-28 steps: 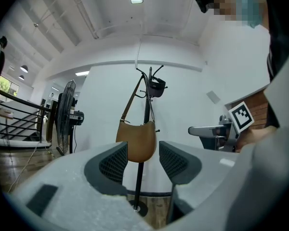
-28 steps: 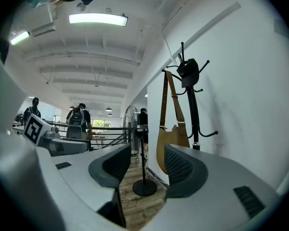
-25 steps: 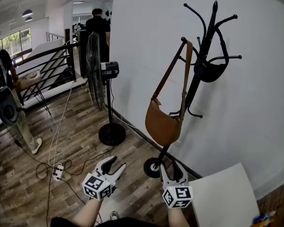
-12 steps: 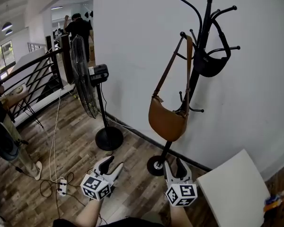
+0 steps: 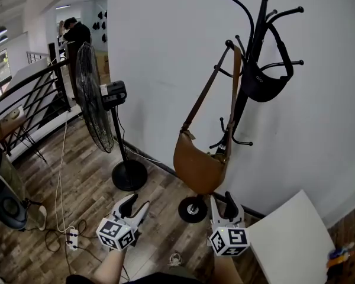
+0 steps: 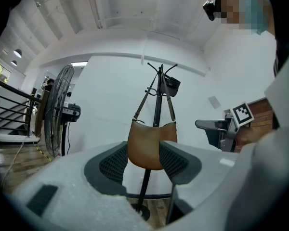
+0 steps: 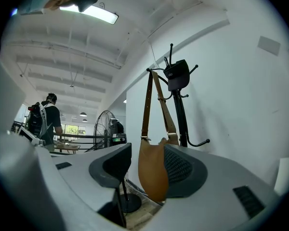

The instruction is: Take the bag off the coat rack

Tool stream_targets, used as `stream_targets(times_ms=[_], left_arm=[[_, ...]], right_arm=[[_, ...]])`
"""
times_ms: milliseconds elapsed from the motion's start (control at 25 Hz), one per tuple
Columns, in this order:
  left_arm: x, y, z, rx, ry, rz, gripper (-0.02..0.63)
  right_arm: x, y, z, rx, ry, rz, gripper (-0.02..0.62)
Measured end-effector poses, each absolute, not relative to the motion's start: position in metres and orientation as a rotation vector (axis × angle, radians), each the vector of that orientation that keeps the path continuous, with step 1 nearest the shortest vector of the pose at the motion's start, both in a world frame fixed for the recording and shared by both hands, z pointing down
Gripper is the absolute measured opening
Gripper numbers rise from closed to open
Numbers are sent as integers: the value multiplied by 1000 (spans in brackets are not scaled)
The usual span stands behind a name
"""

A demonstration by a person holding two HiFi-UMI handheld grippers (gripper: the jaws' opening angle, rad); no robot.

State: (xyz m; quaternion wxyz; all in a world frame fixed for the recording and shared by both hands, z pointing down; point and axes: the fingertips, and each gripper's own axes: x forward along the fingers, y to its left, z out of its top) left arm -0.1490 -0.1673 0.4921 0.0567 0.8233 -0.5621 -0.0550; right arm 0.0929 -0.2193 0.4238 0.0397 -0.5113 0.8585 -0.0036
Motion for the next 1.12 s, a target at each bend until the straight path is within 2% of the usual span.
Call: stream_targets(times_ms=[680, 1120], left_arm=[[-112, -287, 470, 2562, -1730, -167, 198], [-101, -331, 470, 2579, -1702, -196, 198]], right_arm=[[123, -333, 374, -1520, 2574, 176, 187], [99, -369, 335, -1514, 2594, 442, 187]])
